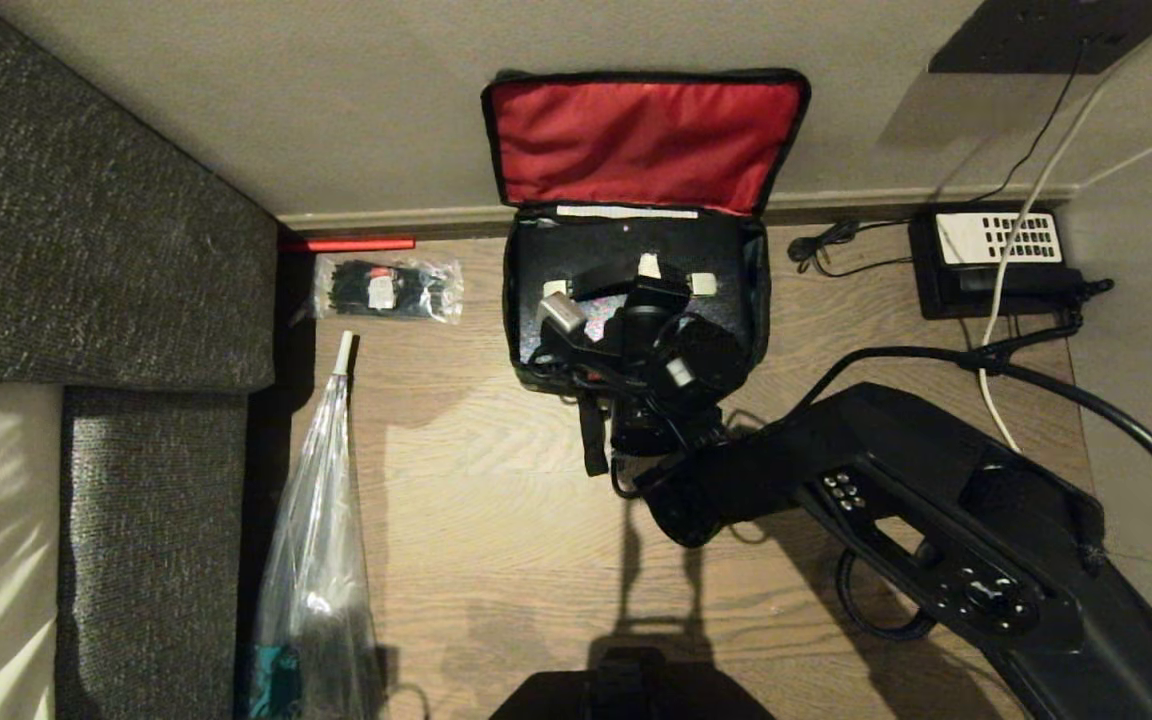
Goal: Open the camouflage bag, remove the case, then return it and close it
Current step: Lift the black box
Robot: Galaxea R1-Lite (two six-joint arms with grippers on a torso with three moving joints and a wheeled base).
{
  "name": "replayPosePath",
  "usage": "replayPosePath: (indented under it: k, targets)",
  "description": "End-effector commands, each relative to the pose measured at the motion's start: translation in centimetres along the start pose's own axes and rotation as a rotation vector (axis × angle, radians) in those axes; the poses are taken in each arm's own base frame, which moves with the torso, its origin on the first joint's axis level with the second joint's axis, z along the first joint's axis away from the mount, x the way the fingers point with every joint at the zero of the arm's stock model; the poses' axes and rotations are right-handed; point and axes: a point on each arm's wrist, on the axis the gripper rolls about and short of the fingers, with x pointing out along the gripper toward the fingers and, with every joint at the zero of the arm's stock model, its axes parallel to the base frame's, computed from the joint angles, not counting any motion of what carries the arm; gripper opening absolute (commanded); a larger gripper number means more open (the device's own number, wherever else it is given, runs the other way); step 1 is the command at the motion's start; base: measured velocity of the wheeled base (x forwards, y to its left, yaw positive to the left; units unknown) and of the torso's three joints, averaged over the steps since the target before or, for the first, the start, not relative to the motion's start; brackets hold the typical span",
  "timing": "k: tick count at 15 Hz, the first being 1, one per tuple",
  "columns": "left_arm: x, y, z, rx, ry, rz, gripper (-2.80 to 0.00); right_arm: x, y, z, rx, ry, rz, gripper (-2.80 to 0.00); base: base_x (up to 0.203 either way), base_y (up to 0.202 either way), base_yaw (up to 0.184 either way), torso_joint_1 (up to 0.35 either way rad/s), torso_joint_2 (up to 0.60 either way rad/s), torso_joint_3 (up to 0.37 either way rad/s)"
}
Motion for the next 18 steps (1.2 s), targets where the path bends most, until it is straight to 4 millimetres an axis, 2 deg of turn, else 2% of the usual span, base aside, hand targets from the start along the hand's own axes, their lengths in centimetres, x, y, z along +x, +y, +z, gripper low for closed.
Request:
replayPosePath:
  k: [1,5,8,10,14,18]
  targets:
    - [0.0,0.0,-0.1,-0.001,0.003,0.0,-2.8,-0.5,-1.4,-0.5,-0.02,-0.004,0.027,-2.8,0.0,0.0,0.0,0.0,0.0,0.0]
    - [0.0,0.0,-0.1,-0.001,0.003,0.0,-2.8,-1.5,-4.4,1.5,0.059,0.004,0.01,-2.8,0.0,0.0,0.0,0.0,0.0,0.0]
    - [0.0,0.0,-0.1,-0.001,0.003,0.0,-2.8,-2.6,-5.4,2.6,0.08,0.011,0.025,-2.8,0.0,0.0,0.0,0.0,0.0,0.0]
    - [0.0,0.0,-0.1,-0.001,0.003,0.0,-2.8,-2.7,-5.9,2.7,0.084,0.009,0.025,-2.8,0.0,0.0,0.0,0.0,0.0,0.0]
    - [0.0,0.0,-0.1,-0.001,0.003,0.0,-2.8,-3.2,-5.3,2.8,0.118,0.004,0.04,-2.8,0.0,0.0,0.0,0.0,0.0,0.0]
    - [0.0,0.0,-0.1,-0.001,0.003,0.0,-2.8,-4.3,-3.7,2.4,0.092,-0.011,0.095,-2.8,0.0,0.0,0.0,0.0,0.0,0.0]
